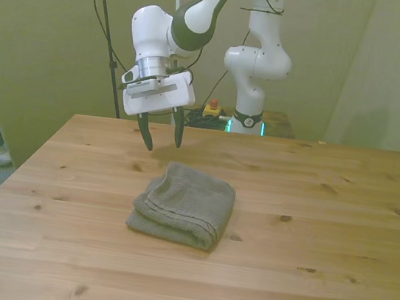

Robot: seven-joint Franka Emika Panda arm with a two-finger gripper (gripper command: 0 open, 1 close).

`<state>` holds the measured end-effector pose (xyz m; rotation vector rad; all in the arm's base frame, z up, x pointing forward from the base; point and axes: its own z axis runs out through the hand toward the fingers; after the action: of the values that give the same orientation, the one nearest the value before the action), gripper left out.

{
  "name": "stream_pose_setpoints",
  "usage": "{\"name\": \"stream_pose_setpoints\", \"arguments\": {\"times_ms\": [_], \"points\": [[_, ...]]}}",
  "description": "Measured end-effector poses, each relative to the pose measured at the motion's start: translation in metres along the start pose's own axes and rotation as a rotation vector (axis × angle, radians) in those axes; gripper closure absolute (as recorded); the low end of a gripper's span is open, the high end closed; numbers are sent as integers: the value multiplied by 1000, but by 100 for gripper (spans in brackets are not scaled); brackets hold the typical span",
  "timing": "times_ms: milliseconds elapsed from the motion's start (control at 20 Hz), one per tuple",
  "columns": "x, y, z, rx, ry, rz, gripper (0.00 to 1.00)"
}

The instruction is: Unfold the towel

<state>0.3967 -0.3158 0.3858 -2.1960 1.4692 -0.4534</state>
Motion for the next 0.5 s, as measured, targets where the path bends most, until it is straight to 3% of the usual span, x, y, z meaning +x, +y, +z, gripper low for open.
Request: {"name": "stream_pose_setpoints", "arguments": {"times_ms": [500], "points": [[-1, -28, 29, -7, 29, -59, 0]]}}
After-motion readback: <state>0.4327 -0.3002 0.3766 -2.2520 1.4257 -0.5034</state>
